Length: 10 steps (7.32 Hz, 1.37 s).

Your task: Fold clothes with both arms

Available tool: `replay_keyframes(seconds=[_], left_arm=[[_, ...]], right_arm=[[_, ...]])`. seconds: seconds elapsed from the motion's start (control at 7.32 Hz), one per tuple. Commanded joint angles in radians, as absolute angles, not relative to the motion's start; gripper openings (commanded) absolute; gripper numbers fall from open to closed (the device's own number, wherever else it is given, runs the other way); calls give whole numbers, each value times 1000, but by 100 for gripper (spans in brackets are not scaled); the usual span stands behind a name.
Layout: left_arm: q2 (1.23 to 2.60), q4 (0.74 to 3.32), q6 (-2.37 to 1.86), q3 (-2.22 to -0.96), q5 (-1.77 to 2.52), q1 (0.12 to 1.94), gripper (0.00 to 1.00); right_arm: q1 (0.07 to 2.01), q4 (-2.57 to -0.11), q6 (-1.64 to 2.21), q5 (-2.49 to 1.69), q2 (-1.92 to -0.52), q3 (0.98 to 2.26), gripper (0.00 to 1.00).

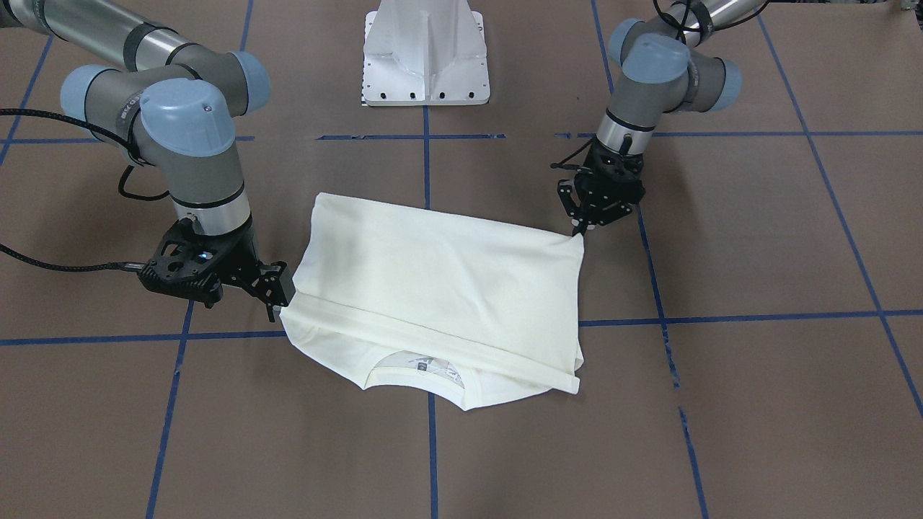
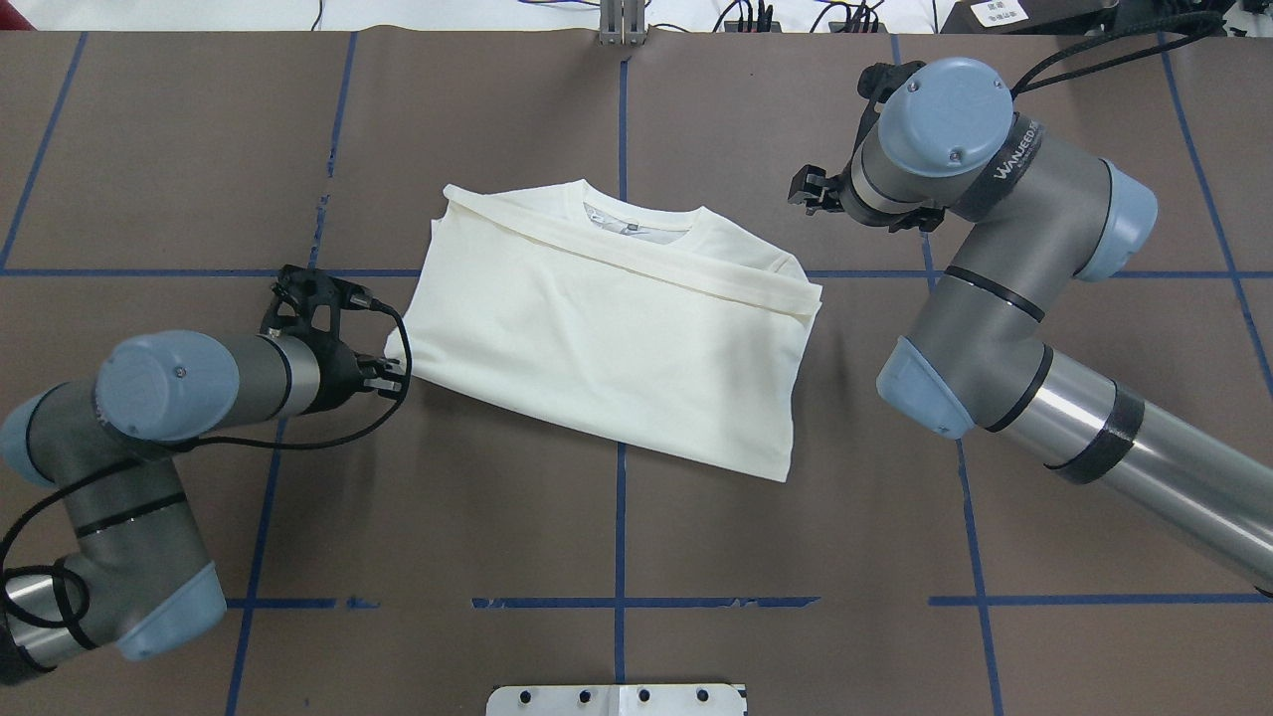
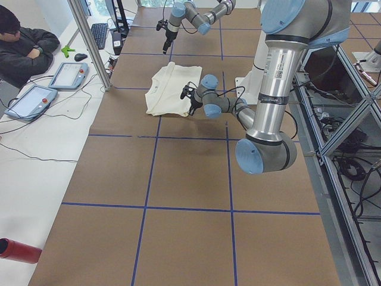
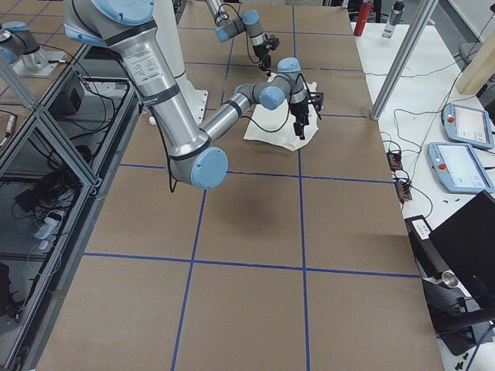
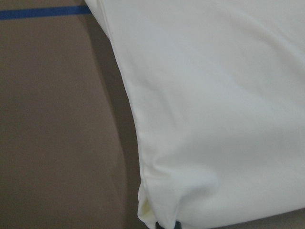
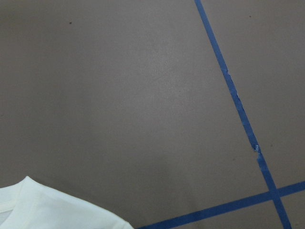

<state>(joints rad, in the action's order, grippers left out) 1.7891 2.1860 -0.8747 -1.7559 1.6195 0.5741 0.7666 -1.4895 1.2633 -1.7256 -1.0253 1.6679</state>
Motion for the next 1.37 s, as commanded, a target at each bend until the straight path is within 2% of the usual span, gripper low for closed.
replay_keyframes(seconds=[0.0, 0.41, 0.55, 0.68, 0.82, 0.96, 1.23], left_arm=[[1839, 2213, -674, -1592, 1626, 762, 0], [2212, 2295, -640, -1100, 1617, 850, 0], [2318, 2309, -638, -972, 1591, 870, 0], [2377, 2310, -638, -906, 1577, 888, 0], [2375, 2316, -638, -905, 1577, 893, 0], [2324, 2407, -638, -911, 1577, 882, 97], [2286, 2503, -643, -974, 1665, 893, 100]], right_arm=[[762, -1489, 1273, -1727, -1026, 1695, 100], [755, -1493, 1278, -1730, -1029, 1739, 100], [752, -1496, 1279, -1730, -1031, 1755, 100], [747, -1502, 1298, -1730, -1031, 1779, 100], [729, -1499, 1319, -1729, -1031, 1781, 100], [703, -1494, 1351, -1723, -1028, 1779, 100], [648, -1491, 1475, -1707, -982, 1764, 100]])
